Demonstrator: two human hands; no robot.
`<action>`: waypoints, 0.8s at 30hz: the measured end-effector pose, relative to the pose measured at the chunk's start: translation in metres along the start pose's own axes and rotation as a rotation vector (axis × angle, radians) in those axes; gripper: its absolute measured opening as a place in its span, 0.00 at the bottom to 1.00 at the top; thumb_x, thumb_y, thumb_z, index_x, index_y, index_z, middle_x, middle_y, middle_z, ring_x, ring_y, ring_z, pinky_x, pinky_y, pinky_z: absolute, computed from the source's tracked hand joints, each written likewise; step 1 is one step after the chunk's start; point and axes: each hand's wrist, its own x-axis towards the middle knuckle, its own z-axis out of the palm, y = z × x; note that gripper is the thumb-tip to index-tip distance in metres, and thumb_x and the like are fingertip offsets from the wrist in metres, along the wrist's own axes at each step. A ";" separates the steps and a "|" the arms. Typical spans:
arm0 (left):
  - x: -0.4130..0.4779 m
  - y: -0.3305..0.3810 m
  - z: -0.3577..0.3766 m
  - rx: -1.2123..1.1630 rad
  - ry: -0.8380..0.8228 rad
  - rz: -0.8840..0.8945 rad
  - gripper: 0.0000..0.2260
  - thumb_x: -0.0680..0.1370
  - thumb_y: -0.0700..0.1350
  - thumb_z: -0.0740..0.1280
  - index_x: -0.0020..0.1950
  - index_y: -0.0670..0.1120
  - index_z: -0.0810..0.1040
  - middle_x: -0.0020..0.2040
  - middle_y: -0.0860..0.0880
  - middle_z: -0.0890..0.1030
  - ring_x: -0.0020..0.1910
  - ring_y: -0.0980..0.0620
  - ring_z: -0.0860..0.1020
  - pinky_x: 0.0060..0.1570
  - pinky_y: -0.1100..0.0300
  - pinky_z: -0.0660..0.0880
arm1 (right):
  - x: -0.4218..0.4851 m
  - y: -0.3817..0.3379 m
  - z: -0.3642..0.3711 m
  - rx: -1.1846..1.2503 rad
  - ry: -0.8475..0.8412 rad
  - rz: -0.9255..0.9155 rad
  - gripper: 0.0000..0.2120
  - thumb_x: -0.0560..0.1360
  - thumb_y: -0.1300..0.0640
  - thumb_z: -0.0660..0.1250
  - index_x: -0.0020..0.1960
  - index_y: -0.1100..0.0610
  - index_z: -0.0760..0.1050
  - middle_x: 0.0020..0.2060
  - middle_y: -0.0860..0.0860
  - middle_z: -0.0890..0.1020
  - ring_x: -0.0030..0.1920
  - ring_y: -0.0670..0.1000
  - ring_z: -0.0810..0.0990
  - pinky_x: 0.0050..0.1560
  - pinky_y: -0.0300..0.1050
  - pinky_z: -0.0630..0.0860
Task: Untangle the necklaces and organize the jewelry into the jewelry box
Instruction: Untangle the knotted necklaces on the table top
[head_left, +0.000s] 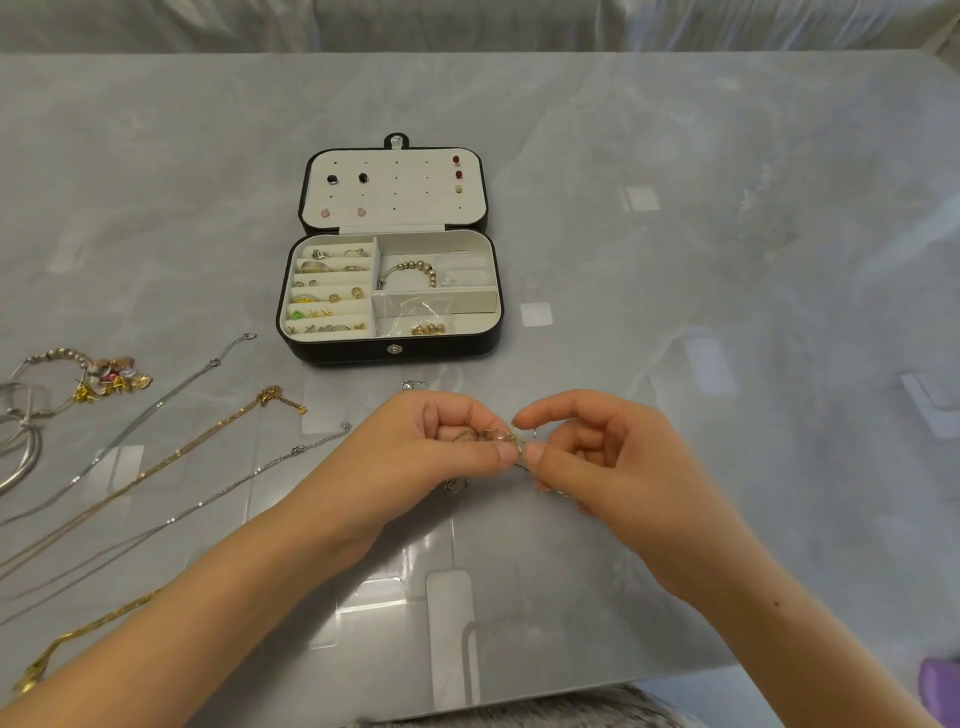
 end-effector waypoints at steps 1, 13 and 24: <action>0.000 0.000 0.000 0.006 0.007 0.003 0.06 0.69 0.40 0.72 0.42 0.38 0.80 0.35 0.39 0.76 0.36 0.48 0.71 0.36 0.67 0.70 | -0.001 0.001 0.001 -0.020 0.034 -0.050 0.07 0.71 0.64 0.70 0.44 0.53 0.80 0.26 0.48 0.77 0.28 0.44 0.72 0.29 0.32 0.68; -0.006 0.000 -0.005 -0.047 -0.076 0.063 0.05 0.68 0.44 0.70 0.40 0.43 0.81 0.36 0.39 0.74 0.37 0.48 0.72 0.41 0.68 0.72 | -0.006 -0.002 0.005 0.099 -0.059 0.091 0.09 0.75 0.64 0.64 0.52 0.54 0.79 0.27 0.53 0.82 0.24 0.45 0.71 0.24 0.34 0.67; -0.005 0.002 -0.007 -0.001 -0.084 0.051 0.04 0.67 0.45 0.69 0.38 0.46 0.82 0.34 0.46 0.79 0.36 0.51 0.73 0.39 0.68 0.72 | -0.001 0.004 0.004 -0.015 0.118 -0.019 0.07 0.71 0.60 0.70 0.36 0.51 0.81 0.27 0.44 0.77 0.26 0.44 0.70 0.29 0.34 0.68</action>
